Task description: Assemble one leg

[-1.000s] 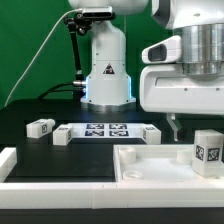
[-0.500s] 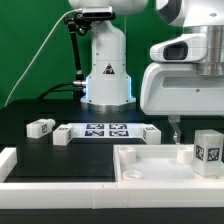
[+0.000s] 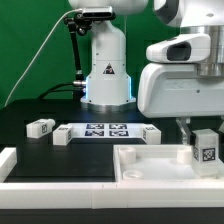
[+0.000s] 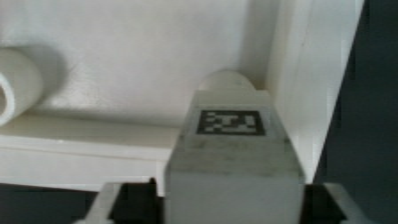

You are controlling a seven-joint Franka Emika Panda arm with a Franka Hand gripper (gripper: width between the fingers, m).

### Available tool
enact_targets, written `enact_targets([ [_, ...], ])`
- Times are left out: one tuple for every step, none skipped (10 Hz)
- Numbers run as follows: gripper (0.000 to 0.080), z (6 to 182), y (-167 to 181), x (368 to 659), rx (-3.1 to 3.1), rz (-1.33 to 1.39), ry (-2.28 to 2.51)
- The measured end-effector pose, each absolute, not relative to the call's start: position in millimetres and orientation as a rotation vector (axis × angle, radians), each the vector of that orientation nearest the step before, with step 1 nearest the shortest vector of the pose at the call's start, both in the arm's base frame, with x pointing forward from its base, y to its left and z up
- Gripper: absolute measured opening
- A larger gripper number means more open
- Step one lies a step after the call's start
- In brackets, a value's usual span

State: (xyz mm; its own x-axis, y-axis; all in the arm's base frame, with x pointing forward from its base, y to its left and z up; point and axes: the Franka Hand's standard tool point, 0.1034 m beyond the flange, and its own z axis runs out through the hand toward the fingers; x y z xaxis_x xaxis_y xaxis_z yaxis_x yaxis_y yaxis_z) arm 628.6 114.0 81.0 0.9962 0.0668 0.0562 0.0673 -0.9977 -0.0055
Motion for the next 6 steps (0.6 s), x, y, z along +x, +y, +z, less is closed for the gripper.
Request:
enact_targets([
  [0.0294, 81.0, 114.7, 629.8, -3.108, -0.093, 0.086],
  [0.0294, 79.7, 115.6, 630.5, -3.073, -0.091, 0.277],
  [0.0294, 78.6, 116.0, 630.0, -3.028, -0.08, 0.521],
  [0.0294, 78.2, 114.6, 629.8, -2.971, -0.076, 0.779],
  [0.0294, 77.8, 113.7, 629.7, -2.909, -0.08, 0.978],
  [0.0294, 77.6, 113.3, 629.1, -2.829, -0.081, 1.17],
])
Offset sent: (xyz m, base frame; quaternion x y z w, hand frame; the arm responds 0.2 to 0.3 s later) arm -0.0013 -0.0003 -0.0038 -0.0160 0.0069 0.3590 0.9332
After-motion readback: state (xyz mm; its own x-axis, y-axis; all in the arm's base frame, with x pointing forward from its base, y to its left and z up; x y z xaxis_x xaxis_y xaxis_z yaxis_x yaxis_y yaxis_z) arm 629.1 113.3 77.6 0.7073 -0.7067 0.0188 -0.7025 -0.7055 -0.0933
